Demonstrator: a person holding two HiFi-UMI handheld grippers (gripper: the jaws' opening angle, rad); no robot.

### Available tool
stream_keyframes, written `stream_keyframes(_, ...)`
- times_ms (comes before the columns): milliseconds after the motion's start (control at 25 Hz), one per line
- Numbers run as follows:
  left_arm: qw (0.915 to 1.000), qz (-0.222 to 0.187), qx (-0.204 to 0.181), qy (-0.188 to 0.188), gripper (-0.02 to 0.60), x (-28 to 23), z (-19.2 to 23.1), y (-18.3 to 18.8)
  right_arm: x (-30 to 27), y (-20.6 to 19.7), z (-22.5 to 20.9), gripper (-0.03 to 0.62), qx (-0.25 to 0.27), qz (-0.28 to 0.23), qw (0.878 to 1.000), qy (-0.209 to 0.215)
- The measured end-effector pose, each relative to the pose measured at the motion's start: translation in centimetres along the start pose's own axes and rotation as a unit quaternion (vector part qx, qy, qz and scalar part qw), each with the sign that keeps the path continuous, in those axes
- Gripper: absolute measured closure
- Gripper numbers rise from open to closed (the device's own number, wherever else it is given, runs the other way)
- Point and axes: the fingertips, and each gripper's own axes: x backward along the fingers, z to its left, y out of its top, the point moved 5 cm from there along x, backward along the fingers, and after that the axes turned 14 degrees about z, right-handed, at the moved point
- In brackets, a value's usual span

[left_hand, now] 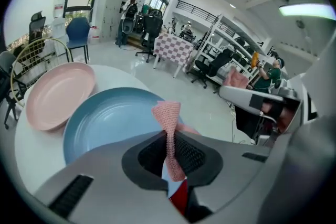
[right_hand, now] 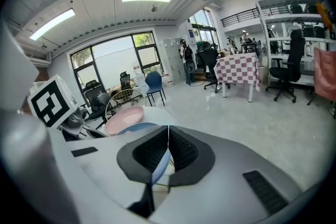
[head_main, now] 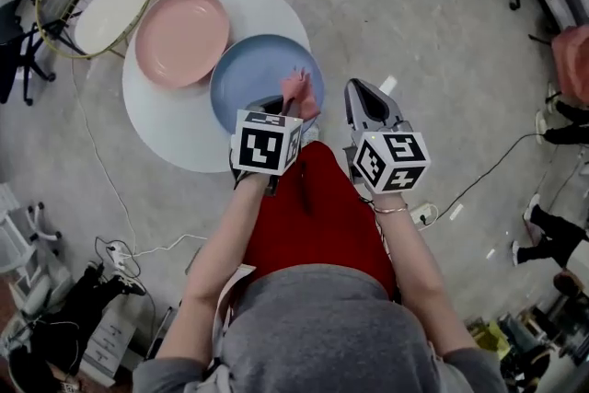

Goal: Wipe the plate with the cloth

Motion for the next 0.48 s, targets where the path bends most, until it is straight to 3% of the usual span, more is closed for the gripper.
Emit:
stream_keyframes(280, 0.9989, 0.038, -0.008, -0.028, 0.548, -2.7, -3.7, -0.5, 1.9, -1.2, -3.1, 0.565, -0.020, 0.007, 1.000, -0.014)
stream_keyframes(480, 0.9974, 0.059, 0.033, -0.025, 0.548, -3.7, -4.0, -3.2, 1.3, -1.7, -2.6, 0.565, 0.001, 0.019, 1.000, 0.017)
